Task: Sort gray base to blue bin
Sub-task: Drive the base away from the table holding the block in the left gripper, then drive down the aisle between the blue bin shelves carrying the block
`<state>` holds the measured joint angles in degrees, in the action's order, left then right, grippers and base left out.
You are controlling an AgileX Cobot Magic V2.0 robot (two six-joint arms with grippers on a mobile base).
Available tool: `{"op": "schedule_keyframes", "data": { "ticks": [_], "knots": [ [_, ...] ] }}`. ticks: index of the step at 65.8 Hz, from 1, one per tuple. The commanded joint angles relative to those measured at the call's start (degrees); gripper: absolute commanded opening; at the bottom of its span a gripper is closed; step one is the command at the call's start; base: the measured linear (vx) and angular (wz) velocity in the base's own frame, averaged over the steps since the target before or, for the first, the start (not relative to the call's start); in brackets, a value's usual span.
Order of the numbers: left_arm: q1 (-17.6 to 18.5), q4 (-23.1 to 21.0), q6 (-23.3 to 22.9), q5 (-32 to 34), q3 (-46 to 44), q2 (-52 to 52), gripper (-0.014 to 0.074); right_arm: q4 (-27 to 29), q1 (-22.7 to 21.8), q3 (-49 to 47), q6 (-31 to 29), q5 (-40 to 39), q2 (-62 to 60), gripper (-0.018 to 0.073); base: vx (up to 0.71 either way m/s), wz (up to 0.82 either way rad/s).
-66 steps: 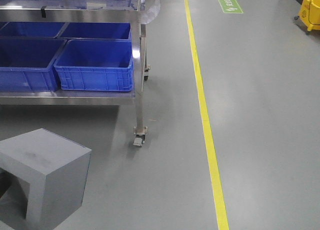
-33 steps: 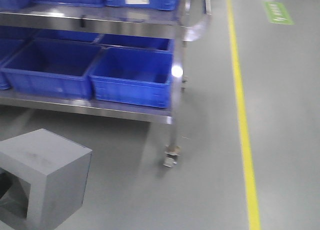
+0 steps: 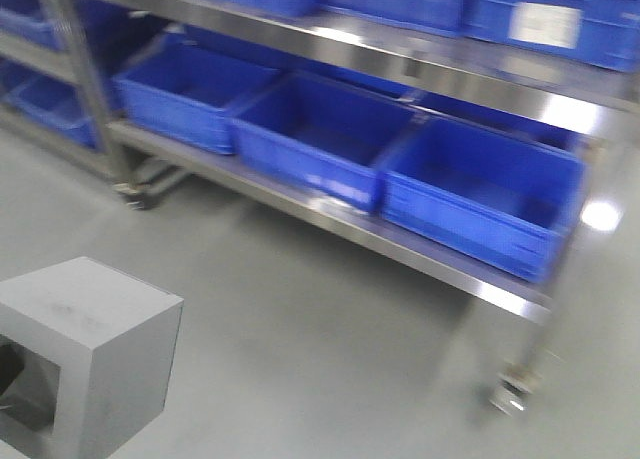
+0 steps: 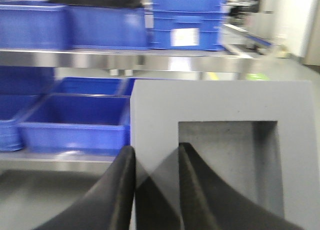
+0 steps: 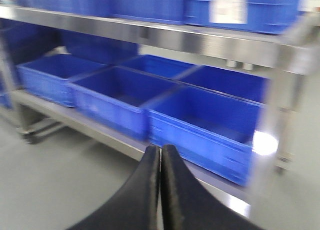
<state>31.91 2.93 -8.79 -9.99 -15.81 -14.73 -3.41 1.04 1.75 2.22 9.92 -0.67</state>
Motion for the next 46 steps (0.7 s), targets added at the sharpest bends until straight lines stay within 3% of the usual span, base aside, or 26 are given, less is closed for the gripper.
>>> {"op": "schedule_keyframes", "data": {
  "ticks": [1,46],
  "knots": [
    [0.28,-0.18,-0.35,6.44,-1.92,-0.33,-0.0006,-0.35,-0.26,0.83,-0.31,-4.23,-0.66,-0.0009,0.23,0.85],
    [0.28,-0.18,-0.35,6.44,-1.92,-0.33,-0.0006,-0.35,-0.26,0.83,-0.31,-4.23,-0.66,-0.0009,0.22,0.73]
  ]
}}
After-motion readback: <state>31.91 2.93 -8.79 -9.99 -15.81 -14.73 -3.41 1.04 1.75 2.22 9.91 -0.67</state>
